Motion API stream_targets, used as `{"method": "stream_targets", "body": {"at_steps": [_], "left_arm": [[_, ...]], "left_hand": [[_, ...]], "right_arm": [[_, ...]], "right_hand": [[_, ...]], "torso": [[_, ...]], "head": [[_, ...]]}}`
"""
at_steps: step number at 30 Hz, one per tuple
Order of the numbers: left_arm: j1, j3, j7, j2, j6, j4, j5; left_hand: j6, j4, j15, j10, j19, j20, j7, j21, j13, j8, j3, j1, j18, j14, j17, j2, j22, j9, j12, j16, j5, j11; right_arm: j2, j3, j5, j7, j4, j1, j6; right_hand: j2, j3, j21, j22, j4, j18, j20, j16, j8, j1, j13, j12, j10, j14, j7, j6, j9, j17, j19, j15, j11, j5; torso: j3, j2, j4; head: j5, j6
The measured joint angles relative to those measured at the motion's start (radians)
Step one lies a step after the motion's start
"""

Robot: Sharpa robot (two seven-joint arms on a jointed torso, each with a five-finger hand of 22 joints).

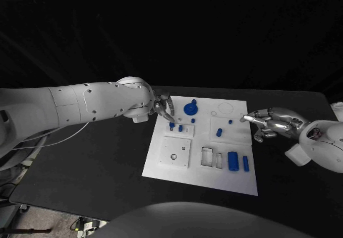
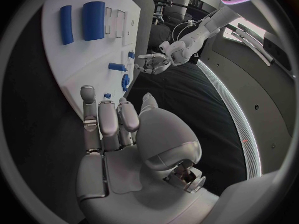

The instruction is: Assemble the parts on the task board

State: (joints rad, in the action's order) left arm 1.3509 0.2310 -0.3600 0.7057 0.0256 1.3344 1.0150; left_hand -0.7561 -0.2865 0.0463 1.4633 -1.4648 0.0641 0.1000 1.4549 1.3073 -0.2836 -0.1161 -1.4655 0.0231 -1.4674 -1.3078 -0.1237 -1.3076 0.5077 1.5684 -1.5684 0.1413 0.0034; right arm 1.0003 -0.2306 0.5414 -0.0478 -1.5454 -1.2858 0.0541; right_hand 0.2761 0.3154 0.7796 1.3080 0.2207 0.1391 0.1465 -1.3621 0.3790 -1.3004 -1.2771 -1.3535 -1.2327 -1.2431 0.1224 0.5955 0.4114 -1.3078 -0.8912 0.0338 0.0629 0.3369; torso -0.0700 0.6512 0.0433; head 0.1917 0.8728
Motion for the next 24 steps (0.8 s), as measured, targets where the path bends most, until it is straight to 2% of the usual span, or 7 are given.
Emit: {"method": "stream_targets", "body": {"at_steps": [8,24], "left_arm": [[-0.01,0.0,0.019,-0.012,0.002,-0.021,0.0],[-0.026,0.0,0.025,-0.024,0.016,-0.042,0.0]], "left_hand": [[-0.009,-0.003,0.0,0.004,0.0,0.0,0.002,0.0,0.0,0.006,0.003,-0.004,0.0,0.0,0.0,0.004,0.0,-0.025,0.0,0.0,0.011,0.004],[-0.027,-0.003,-0.004,0.004,-0.004,0.004,0.008,-0.003,0.0,0.017,0.014,-0.004,0.0,0.004,0.0,0.004,0.0,-0.055,0.0,0.0,0.005,0.004]], "right_arm": [[0.002,0.0,-0.001,-0.003,-0.002,0.0,0.0],[0.007,0.0,-0.002,-0.01,-0.004,0.0,0.0]], "right_hand": [[0.0,0.0,0.0,0.0,0.0,0.0,0.0,0.0,0.0,0.0,0.0,0.0,0.0,0.0,0.0,0.0,0.0,0.0,0.0,0.0,0.0,0.0],[0.0,0.0,0.001,0.0,0.0,0.0,0.0,0.0,0.0,0.0,0.0,0.0,0.0,0.0,0.0,0.0,0.0,0.0,0.0,0.0,0.0,0.004]], "torso": [[-0.0004,0.0,0.0],[-0.0004,-0.001,0.0003]], "head": [[0.003,0.0],[0.002,0.0]]}}
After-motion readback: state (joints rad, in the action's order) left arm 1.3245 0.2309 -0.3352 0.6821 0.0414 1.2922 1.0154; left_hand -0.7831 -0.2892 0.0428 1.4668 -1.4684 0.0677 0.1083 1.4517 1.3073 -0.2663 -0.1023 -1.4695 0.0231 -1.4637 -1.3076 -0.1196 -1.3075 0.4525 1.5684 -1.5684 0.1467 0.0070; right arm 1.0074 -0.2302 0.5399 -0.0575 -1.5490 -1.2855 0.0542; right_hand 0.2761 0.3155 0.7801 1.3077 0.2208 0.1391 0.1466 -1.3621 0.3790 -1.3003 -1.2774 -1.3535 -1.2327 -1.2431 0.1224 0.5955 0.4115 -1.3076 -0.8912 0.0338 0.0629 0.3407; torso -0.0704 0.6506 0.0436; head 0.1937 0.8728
